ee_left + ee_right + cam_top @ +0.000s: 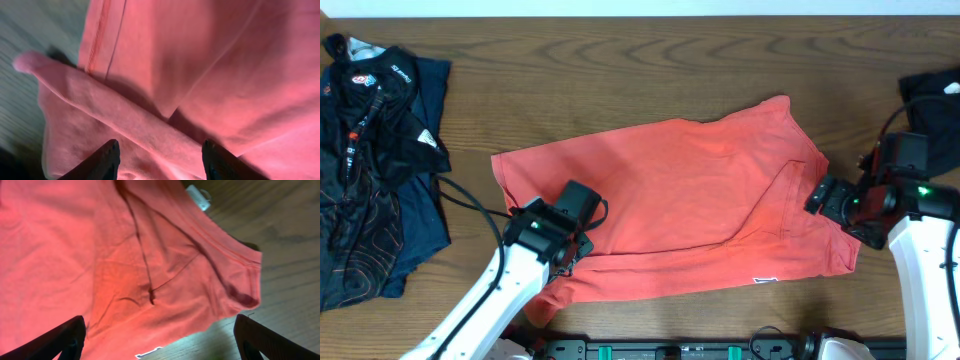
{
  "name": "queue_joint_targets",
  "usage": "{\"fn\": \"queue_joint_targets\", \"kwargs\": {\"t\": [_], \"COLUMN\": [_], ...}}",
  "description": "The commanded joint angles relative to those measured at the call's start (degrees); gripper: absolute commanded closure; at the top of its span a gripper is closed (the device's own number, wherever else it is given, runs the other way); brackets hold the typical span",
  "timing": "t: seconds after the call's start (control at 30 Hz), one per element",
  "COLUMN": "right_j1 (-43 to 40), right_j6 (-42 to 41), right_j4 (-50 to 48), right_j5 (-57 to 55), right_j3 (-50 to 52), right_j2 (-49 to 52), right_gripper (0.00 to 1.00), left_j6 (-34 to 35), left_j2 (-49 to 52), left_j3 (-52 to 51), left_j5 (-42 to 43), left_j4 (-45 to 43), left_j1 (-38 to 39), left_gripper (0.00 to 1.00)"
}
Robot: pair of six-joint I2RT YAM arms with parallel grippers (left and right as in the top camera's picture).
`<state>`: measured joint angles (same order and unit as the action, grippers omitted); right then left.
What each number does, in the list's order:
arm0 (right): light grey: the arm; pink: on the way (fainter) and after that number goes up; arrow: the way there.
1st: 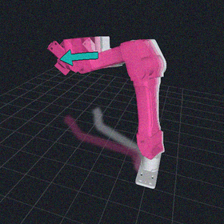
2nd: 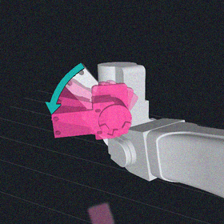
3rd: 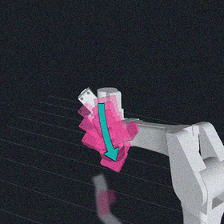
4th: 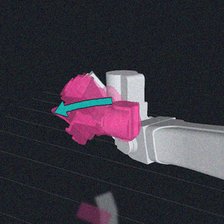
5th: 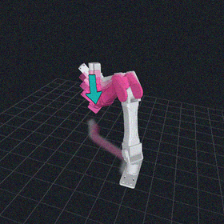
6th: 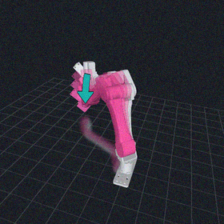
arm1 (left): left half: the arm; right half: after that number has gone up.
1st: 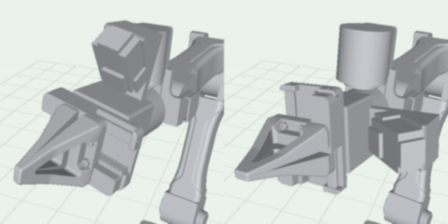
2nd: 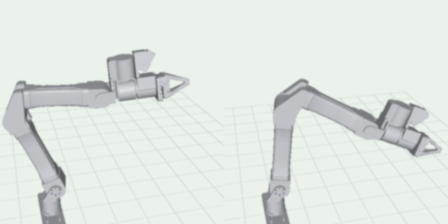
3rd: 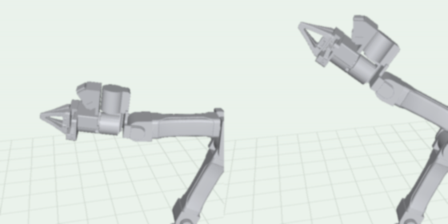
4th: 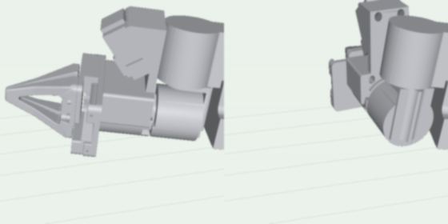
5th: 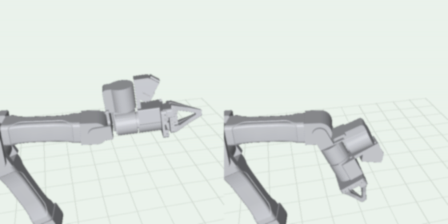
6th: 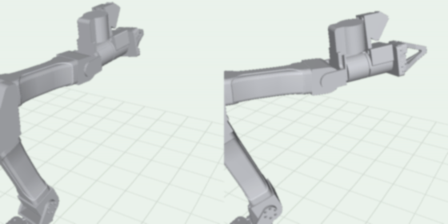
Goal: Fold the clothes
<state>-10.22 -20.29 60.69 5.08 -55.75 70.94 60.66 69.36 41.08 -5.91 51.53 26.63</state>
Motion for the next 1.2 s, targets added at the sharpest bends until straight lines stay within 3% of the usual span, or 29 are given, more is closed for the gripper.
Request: {"fn": "queue_joint_targets", "kwargs": {"t": [0.0, 0.33, 0.57, 1.17], "right_j1": [2.8, 5.8, 5.8, 5.8], "right_j6": [1.1, 1.7, 2.7, 3.7], "right_j4": [-0.4, -0.7, -0.5, -0.2], "right_j5": [-0.6, -0.6, -0.6, -0.1], "right_j3": [-0.5, -0.5, -0.5, -0.5], "right_j2": [0.2, 0.3, 0.3, 0.3], "right_gripper": [0.09, 0.09, 0.08, 0.08], "left_j6": [-2.1, -2.1, 1.1, 0.9], "left_j2": [3.1, 5.9, 5.9, 5.9], "left_j3": [0.6, 0.6, 0.5, -1.8], "left_j5": [6.1, 14.5, 12.9, 9.5], "left_j4": [-0.1, -0.9, 1.8, 2.4], "left_j1": [-2.0, -5.3, -7.8, -17.4], "left_gripper": [0.45, 0.45, 0.44, 0.44]}}
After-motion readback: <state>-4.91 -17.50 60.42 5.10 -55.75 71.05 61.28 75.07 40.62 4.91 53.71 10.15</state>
